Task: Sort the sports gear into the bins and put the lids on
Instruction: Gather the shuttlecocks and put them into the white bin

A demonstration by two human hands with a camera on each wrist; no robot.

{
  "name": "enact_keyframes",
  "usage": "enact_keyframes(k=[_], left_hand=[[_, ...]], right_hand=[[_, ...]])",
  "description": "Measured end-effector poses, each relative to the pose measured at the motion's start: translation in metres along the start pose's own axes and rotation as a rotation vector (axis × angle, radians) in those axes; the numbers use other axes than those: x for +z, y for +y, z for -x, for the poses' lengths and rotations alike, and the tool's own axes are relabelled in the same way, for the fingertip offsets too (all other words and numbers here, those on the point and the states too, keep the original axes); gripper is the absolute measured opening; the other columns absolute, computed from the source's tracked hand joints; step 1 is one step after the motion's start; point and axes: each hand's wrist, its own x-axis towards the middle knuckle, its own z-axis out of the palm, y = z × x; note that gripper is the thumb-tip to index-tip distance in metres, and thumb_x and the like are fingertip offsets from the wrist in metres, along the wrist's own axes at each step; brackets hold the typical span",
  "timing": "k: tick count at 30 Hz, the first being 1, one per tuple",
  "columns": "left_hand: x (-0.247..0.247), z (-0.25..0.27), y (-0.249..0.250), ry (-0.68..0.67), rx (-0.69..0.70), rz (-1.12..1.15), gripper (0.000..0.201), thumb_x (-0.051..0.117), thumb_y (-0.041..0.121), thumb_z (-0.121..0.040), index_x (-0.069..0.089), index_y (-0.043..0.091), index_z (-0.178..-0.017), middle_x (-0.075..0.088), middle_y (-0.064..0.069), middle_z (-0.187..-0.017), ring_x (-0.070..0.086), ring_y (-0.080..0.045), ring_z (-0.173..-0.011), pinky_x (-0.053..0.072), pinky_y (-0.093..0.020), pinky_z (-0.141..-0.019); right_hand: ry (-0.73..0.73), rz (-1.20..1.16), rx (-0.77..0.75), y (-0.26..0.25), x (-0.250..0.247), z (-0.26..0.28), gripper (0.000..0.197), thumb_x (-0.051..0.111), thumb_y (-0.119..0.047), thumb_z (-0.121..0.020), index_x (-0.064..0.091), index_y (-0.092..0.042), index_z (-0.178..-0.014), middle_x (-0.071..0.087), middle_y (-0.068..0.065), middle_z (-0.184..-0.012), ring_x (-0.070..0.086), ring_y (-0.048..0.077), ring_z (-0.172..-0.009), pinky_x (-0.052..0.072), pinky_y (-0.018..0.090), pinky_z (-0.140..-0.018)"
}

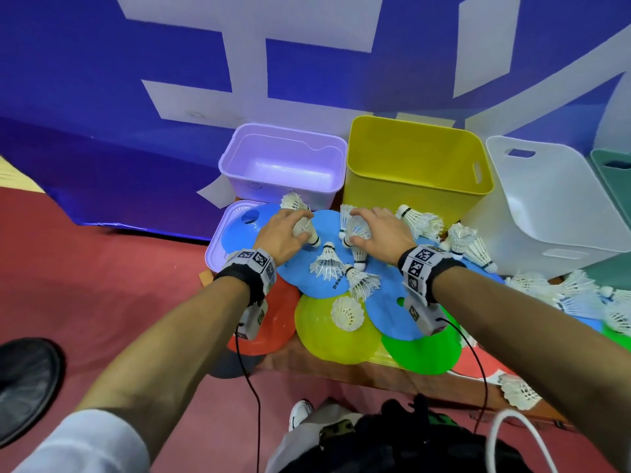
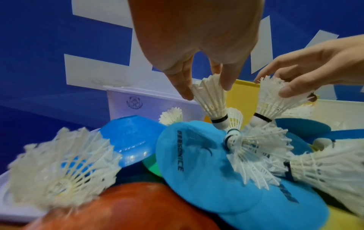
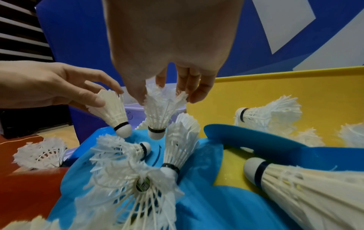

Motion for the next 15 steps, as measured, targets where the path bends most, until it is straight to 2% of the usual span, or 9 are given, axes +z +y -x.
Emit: enact_keyframes(k=[3, 6, 9, 13, 15], left_hand=[[-0.005, -0.009, 0.019, 0.041, 0.028, 0.015, 0.041, 0.058, 0.043, -0.090, 0.050, 0.037, -0.130, 0.049, -0.004, -0.132, 0.051, -0.025, -0.115, 0.042, -0.038, -0.092], [-0.006, -0.019, 0.048, 0.036, 0.079, 0.006, 0.046, 0.056, 0.052, -0.088, 0.049, 0.037, -0.131, 0.051, -0.006, -0.126, 0.055, -0.027, -0.106, 0.047, -0.043, -0.090], [0.000, -0.030, 0.086, 0.019, 0.134, 0.015, 0.042, 0.060, 0.040, -0.091, 0.050, 0.034, -0.131, 0.050, -0.008, -0.126, 0.056, -0.028, -0.102, 0.047, -0.042, -0.090], [0.018, -0.046, 0.141, -0.018, 0.228, 0.105, 0.050, 0.060, 0.034, -0.081, 0.051, 0.032, -0.131, 0.046, -0.005, -0.132, 0.051, -0.026, -0.113, 0.045, -0.042, -0.096], [0.031, -0.055, 0.169, -0.024, 0.267, 0.109, 0.048, 0.063, 0.028, -0.084, 0.052, 0.031, -0.131, 0.045, -0.005, -0.133, 0.049, -0.025, -0.116, 0.044, -0.040, -0.097]], right_hand=[[0.049, -0.039, 0.000, 0.010, -0.012, 0.003, 0.056, 0.058, -0.049, -0.090, 0.041, -0.029, -0.139, 0.051, 0.004, -0.131, 0.044, 0.023, -0.124, 0.047, 0.039, -0.089], [0.101, -0.058, 0.016, 0.029, -0.029, 0.011, 0.054, 0.059, -0.049, -0.089, 0.043, -0.029, -0.136, 0.053, 0.003, -0.129, 0.046, 0.023, -0.122, 0.045, 0.036, -0.085], [0.146, -0.072, 0.054, 0.058, -0.051, 0.023, 0.053, 0.060, -0.049, -0.089, 0.044, -0.027, -0.135, 0.052, 0.002, -0.130, 0.046, 0.023, -0.122, 0.041, 0.034, -0.082], [0.223, -0.144, 0.105, 0.110, -0.079, 0.045, 0.053, 0.062, -0.046, -0.089, 0.046, -0.023, -0.134, 0.052, 0.006, -0.131, 0.048, 0.025, -0.122, 0.042, 0.035, -0.089], [0.259, -0.153, 0.149, 0.139, -0.091, 0.061, 0.054, 0.061, -0.049, -0.089, 0.046, -0.023, -0.135, 0.050, 0.004, -0.135, 0.048, 0.024, -0.123, 0.044, 0.037, -0.092]])
